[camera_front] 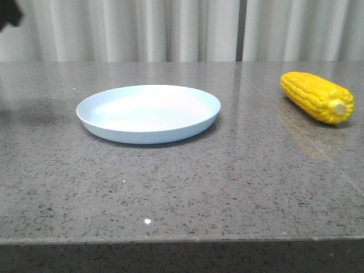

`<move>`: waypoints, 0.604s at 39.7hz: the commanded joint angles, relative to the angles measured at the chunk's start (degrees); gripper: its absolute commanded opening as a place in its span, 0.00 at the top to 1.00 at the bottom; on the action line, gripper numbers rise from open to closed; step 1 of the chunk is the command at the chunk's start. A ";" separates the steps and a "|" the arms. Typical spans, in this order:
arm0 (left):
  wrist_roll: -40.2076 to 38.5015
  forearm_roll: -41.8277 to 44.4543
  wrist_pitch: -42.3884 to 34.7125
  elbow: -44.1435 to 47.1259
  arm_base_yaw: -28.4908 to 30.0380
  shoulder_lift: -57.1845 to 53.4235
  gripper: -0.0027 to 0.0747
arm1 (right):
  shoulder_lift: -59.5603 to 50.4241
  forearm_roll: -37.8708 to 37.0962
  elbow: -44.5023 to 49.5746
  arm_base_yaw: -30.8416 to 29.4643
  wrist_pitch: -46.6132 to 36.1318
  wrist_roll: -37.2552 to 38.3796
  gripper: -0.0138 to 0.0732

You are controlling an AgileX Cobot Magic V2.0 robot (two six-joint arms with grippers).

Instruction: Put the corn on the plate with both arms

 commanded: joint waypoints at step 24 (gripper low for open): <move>-1.68 5.36 -25.56 33.22 1.86 -39.64 0.99 | 0.84 -0.45 -1.98 -0.22 -4.78 -0.47 0.17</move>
